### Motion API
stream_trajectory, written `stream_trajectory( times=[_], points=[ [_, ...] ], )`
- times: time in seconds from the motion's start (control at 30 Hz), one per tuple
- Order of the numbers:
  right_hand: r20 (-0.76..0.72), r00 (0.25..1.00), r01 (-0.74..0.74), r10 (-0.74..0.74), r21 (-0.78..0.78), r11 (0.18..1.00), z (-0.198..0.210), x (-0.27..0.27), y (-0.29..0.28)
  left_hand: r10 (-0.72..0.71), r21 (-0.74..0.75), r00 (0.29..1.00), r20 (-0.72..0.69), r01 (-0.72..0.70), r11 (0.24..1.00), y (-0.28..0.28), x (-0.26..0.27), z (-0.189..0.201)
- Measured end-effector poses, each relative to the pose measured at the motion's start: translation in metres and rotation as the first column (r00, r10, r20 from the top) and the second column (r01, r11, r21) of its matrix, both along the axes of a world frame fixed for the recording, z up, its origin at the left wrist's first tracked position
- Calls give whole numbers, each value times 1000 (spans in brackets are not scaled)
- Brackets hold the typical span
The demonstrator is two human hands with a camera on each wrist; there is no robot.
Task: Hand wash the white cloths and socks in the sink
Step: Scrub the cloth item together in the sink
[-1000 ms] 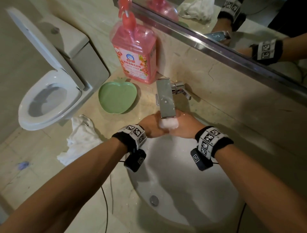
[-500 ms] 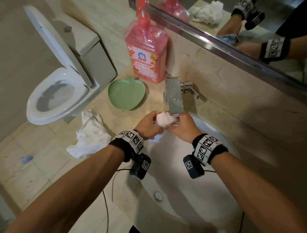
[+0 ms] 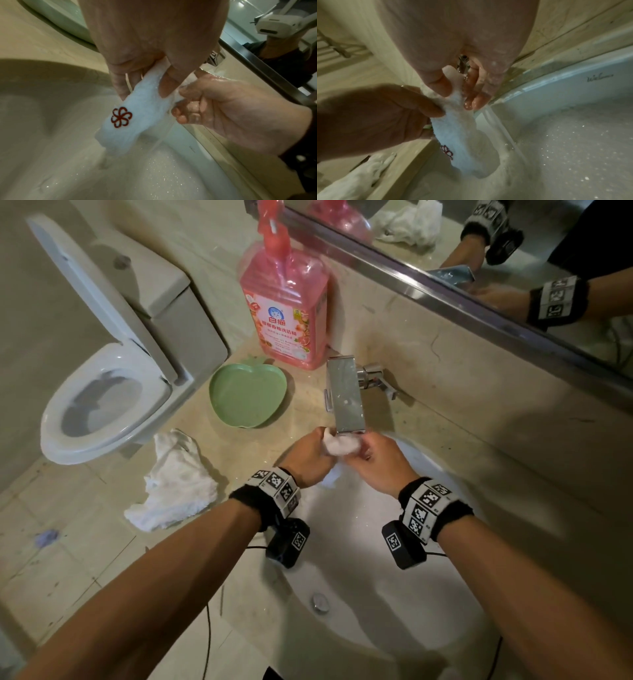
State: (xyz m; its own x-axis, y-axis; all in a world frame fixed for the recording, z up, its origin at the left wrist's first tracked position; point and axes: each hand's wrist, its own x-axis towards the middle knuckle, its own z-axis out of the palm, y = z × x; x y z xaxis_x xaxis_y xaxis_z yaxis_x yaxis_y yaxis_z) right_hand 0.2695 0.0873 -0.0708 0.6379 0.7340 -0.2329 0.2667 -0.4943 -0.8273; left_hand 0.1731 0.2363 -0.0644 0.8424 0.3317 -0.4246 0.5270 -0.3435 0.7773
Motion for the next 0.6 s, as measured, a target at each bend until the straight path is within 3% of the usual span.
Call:
stream_trajectory(
  times=[0.13,0.27,0.47,0.6],
  points=[
    [-19,1000,-11,11,-13,1000,1,5,-8,-56,-30,998,-11,55,998,-3,1,1],
    [-43,998,44,-47,-73,996,-1,11,-15,76,-68,997,28,-74,995,-8,5,1],
    [-199,978,54,-65,-62,997,3,18,-19,149,65,989,7,-149,987,3,7,0],
    [-210,977,-48,25,-106,993,6,15,-12,66,112,997,-51,-60,992,12,-3,2]
  ],
)
